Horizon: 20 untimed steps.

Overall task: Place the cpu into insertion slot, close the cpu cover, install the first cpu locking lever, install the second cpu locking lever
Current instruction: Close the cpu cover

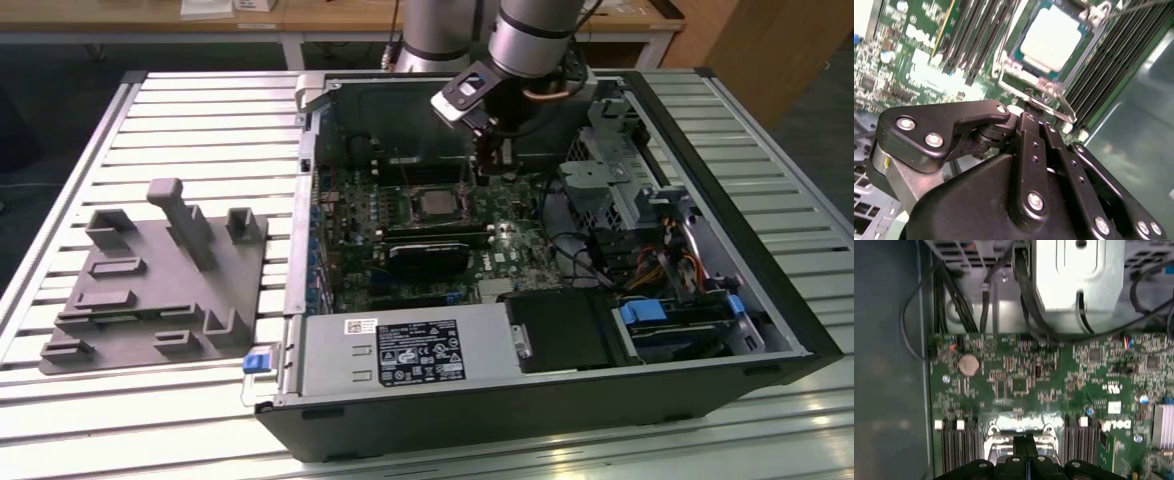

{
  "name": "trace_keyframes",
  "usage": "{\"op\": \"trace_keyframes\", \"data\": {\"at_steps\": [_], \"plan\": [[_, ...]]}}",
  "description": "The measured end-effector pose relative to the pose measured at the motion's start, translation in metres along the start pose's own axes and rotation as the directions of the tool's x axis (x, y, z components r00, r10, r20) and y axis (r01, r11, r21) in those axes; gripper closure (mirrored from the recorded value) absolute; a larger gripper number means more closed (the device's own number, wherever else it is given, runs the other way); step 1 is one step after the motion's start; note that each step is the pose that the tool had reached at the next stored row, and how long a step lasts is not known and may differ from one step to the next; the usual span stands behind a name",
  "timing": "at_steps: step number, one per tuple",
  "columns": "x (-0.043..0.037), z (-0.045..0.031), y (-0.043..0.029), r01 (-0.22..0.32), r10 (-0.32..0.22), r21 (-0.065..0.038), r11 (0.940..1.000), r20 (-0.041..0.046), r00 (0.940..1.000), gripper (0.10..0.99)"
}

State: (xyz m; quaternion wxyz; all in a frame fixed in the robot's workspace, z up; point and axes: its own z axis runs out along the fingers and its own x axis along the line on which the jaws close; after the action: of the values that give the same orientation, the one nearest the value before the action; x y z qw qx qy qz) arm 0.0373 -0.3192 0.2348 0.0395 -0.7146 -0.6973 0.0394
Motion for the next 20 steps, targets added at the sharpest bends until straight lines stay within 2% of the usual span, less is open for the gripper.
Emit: {"op": "trace_keyframes", "data": {"at_steps": [12,14,20], "plan": [[-0.0007,0.003,-0.0208,0.0,0.0,-0.004,1.0,-0.001,1.0,0.98],[-0.0014,0.0044,-0.0246,0.0,0.0,-0.013,0.9999,-0.0024,1.0,0.98],[-0.0034,0.0082,-0.0334,0.001,-0.001,-0.054,0.9985,-0.0069,1.0,0.98]]}}
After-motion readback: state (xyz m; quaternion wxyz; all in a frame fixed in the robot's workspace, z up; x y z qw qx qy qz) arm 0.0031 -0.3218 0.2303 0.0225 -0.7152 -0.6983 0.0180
